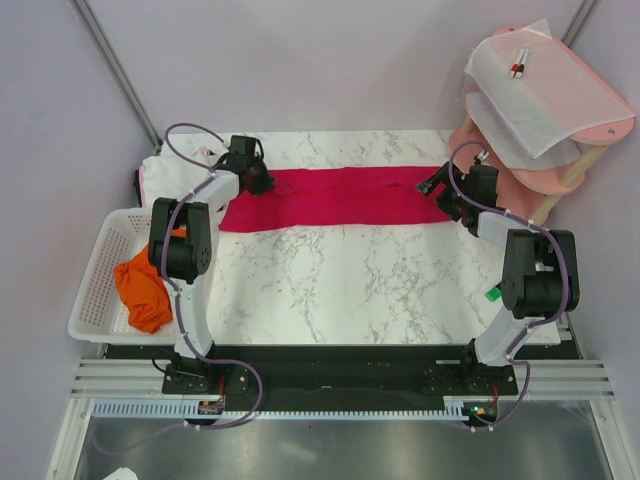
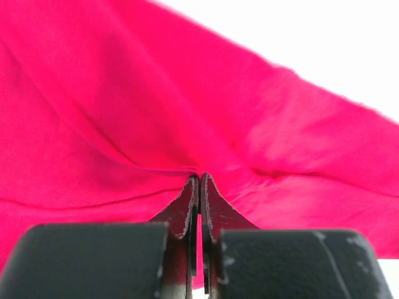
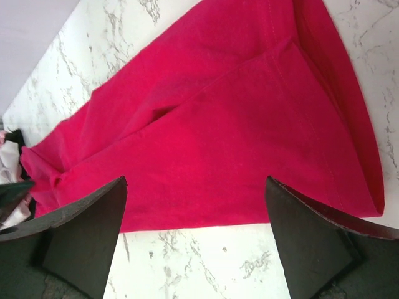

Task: Fold and stack the t-shirts
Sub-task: Fold the other side of the tshirt into a rectangle, then rotate the tshirt 90 degrees, then grab the bottom of the folded rectangular tshirt with both arms, then fold the folded rectangular tshirt in 1/3 of the way

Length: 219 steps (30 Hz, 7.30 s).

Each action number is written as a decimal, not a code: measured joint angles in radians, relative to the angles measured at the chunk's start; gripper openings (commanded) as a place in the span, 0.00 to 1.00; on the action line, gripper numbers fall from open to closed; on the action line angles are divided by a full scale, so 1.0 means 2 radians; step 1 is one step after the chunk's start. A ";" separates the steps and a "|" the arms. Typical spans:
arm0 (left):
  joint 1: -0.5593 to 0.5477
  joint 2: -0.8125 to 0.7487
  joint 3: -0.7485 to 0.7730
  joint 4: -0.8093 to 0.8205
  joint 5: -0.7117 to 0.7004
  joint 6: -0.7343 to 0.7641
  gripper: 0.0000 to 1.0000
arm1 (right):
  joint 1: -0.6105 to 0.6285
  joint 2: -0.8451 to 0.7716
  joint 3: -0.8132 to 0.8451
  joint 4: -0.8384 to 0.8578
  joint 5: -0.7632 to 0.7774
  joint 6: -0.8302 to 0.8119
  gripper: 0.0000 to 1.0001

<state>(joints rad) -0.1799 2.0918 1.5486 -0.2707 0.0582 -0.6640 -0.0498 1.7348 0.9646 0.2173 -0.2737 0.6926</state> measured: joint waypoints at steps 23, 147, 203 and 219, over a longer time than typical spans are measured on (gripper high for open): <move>-0.002 -0.022 -0.008 0.002 0.029 0.006 0.02 | 0.143 0.112 0.226 -0.165 0.147 -0.182 0.00; -0.206 -0.352 -0.402 -0.007 0.060 -0.029 0.79 | 0.168 0.233 0.357 -0.180 0.080 -0.167 0.32; -0.292 -0.366 -0.509 0.054 0.120 -0.080 0.02 | 0.235 -0.354 -0.328 -0.162 -0.138 0.037 0.00; -0.254 -0.354 -0.323 -0.045 0.036 -0.035 0.02 | 0.236 -0.334 -0.194 -0.137 0.008 -0.030 0.00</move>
<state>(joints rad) -0.6880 1.3830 0.9024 -0.3607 0.1299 -0.7338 0.4217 1.0672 0.5758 -0.0559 -0.2577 0.6327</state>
